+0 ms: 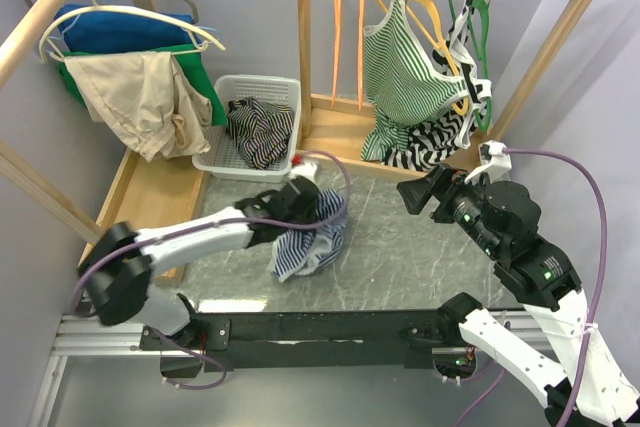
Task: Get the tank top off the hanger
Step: Pick up the tank top from the center of the board, then place the tank top in the bin.
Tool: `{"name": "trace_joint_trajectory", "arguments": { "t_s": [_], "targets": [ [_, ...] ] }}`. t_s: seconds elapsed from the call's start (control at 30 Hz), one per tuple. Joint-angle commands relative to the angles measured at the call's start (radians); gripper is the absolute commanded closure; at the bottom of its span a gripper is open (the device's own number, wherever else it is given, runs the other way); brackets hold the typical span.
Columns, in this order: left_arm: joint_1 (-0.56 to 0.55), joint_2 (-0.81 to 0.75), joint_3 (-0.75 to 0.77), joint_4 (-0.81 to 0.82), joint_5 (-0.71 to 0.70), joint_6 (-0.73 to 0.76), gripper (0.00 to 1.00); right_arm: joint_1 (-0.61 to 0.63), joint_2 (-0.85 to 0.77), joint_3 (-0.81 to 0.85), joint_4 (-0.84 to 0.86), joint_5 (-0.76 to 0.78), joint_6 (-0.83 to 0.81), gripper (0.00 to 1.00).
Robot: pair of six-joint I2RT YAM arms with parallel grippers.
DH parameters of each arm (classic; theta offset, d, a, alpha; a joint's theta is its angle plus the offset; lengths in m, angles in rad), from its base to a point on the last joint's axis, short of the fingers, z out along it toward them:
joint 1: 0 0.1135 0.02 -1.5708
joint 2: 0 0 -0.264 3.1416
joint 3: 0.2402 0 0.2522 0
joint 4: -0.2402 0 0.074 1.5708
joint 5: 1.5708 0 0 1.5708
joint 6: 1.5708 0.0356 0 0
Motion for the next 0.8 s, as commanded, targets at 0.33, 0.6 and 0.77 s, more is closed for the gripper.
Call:
{"name": "trace_joint_trajectory", "arguments": {
  "t_s": [0.33, 0.6, 0.77],
  "targets": [
    [0.412, -0.202, 0.327, -0.17, -0.069, 0.201, 0.99, -0.003, -0.02, -0.023, 0.045, 0.005, 0.004, 0.0],
    [0.562, 0.074, 0.638, -0.132, 0.04, 0.285, 0.99, -0.003, -0.014, -0.022, 0.051, -0.011, 0.009, 0.0],
    [0.618, 0.27, 0.846, -0.136, 0.094, 0.296, 0.99, -0.004, -0.012, -0.026, 0.054, -0.017, 0.013, 0.0]
  ]
}}
